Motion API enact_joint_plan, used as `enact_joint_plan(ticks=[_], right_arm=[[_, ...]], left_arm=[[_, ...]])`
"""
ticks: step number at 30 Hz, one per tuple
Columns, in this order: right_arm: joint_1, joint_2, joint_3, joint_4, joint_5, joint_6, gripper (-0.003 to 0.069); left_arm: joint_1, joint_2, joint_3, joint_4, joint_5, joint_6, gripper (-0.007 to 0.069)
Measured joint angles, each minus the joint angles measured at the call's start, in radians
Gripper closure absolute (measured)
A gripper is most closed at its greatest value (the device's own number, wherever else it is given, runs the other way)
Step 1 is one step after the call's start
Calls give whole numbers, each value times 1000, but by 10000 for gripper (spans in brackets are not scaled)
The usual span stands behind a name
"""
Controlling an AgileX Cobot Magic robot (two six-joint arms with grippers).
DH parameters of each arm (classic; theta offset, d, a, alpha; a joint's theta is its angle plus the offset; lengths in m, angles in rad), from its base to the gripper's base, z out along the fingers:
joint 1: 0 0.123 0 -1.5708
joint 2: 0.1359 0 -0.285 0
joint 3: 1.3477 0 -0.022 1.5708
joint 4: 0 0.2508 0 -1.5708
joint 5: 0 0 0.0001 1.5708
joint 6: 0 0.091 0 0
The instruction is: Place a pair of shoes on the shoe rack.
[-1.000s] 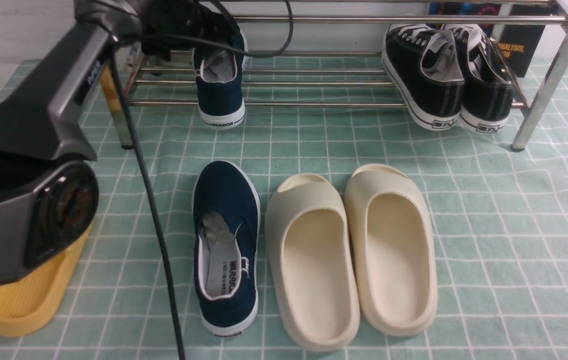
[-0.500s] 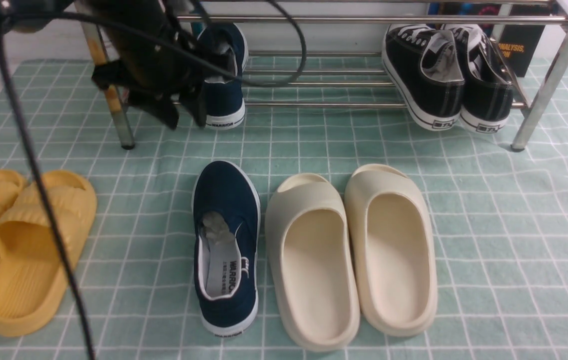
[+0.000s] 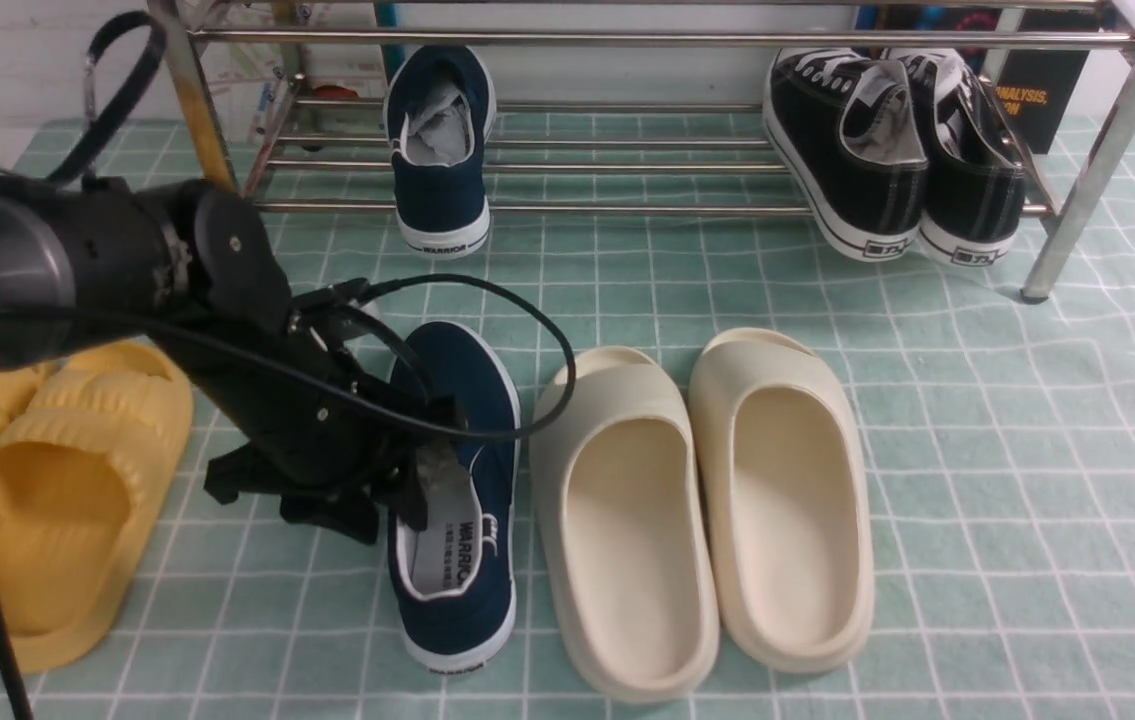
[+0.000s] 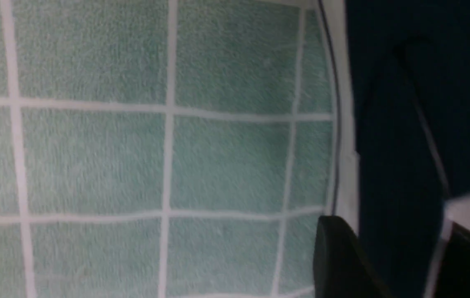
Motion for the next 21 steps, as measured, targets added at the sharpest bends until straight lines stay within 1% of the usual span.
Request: enact_joint_plan(ticks=[1,3,4,5,7,9,10,11,14,18,21], right_arm=[[0,0,0,0,0,0,420],[0,0,0,0,0,0,420],[0,0,0,0,0,0,420],[0,0,0,0,0,0,420],[0,0,0,0,0,0,420],[0,0,0,0,0,0,420],[0,0,0,0,0,0,420],[0,0,0,0,0,0,420],[0,0,0,0,0,0,420],[0,0,0,0,0,0,420],[0,0,0,0,0,0,420]], left_arm=[[0,9,1,0,-5,2,397],[0,18,2,0,-10,9,501],[0,18,2,0,-10,9,512],[0,12,-1,11,-6,12,595],[0,5,-12,43,10,14,631],[0,-15,-40,89,57,14,626],[0,-15,-40,89,57,14,626],[0,-43,-81,126,121,14,626],[0,-75,-166,146,201,14,626],[0,-86,-243,104,239,21,626],[0,-82,-275,23,240,67,626]])
